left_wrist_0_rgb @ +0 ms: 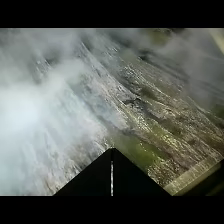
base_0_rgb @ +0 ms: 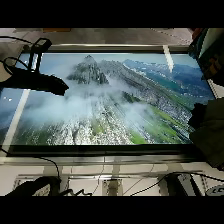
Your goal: Fold the clothes and pants, and hang the long-sleeved shirts on hangers.
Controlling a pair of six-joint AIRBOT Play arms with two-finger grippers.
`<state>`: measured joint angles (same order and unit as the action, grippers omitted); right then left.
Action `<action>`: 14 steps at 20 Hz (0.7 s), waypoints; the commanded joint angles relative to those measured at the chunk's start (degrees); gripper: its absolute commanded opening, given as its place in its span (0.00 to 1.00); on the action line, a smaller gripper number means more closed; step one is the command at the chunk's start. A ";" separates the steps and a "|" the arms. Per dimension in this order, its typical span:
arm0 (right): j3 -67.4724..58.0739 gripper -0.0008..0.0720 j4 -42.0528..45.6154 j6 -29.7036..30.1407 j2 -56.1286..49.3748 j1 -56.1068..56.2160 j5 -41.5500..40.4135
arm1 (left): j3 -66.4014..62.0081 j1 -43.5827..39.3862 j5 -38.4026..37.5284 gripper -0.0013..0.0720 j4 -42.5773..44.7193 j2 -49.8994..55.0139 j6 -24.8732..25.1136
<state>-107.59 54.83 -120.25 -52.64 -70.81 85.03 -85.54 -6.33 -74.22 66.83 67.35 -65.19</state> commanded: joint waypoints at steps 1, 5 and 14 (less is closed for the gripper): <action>0.04 0.04 -15.63 14.38 -2.21 3.78 1.05 | 0.02 0.00 0.00 0.03 -0.02 -0.04 0.02; 0.72 0.04 -15.02 23.19 -4.26 21.35 8.92 | 0.02 0.00 0.00 0.03 -0.02 -0.04 0.02; 15.87 0.04 11.47 26.60 -5.90 78.90 7.80 | 0.02 0.00 0.00 0.03 -0.02 -0.04 0.02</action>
<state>-97.19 57.47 -95.42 -58.08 -8.36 94.78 -85.54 -6.33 -74.24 66.78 67.35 -65.19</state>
